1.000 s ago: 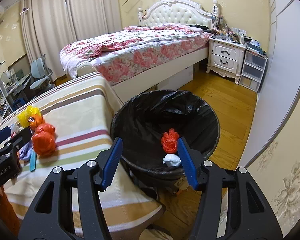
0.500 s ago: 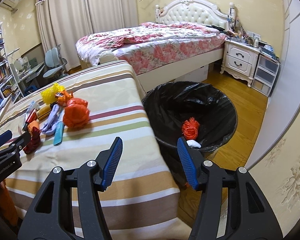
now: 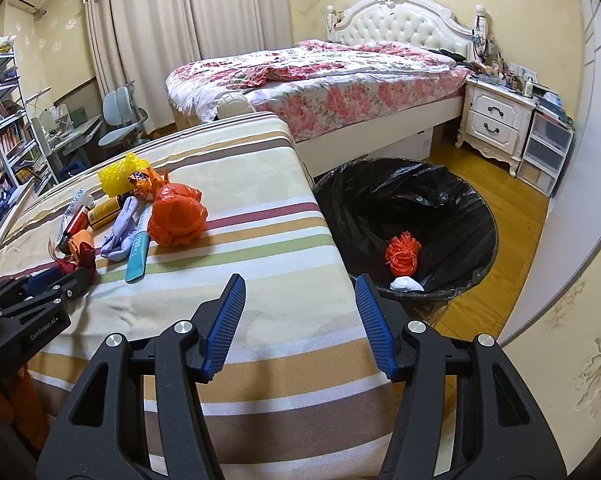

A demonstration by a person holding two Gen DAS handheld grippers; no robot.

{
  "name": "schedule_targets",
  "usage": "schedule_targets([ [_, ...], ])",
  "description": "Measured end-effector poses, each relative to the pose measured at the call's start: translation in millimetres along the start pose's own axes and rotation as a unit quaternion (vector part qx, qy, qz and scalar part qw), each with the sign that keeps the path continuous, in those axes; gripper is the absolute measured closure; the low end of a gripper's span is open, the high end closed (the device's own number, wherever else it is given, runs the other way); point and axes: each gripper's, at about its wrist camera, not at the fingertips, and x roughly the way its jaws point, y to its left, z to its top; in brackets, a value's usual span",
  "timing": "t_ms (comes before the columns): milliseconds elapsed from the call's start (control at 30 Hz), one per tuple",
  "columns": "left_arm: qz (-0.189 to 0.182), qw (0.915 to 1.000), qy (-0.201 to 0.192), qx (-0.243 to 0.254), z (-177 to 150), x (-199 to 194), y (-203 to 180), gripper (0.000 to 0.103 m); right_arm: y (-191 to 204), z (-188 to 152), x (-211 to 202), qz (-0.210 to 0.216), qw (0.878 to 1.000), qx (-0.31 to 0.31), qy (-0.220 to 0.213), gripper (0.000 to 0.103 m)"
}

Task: Collect trash
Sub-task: 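Close the left gripper on the dark red cloth and lift, then grasp the orange plastic bags with the right gripper while the left gripper holds the cloth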

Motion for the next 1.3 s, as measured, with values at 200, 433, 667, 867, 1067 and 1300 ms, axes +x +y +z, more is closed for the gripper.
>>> schedule_targets([
  [200,-0.014,0.9998,-0.013,-0.004,-1.3,-10.1,2.9,0.074,9.0,3.1,3.5,0.009,1.000,-0.006,0.002,0.047],
  [433,-0.013,0.9989,-0.036,-0.026,2.4,-31.1,17.6,0.074,30.1,12.0,8.8,0.026,0.999,-0.022,0.002,0.047],
  [667,0.010,0.9975,-0.048,-0.050,10.0,-34.3,41.3,0.074,59.5,26.4,22.0,0.044,0.998,-0.050,0.001,0.047],
  [867,0.026,0.9959,-0.044,-0.074,11.3,-27.4,63.2,0.074,78.1,40.3,39.8,0.055,0.996,-0.069,0.010,0.047],
  [1067,0.032,0.9945,-0.036,-0.093,13.2,-19.3,80.7,0.074,93.5,50.1,56.4,0.059,0.995,-0.084,0.020,0.047],
  [1300,0.029,0.9943,-0.035,-0.096,14.0,-15.4,83.0,0.074,99.2,49.5,69.9,0.055,0.994,-0.089,0.044,0.047],
])
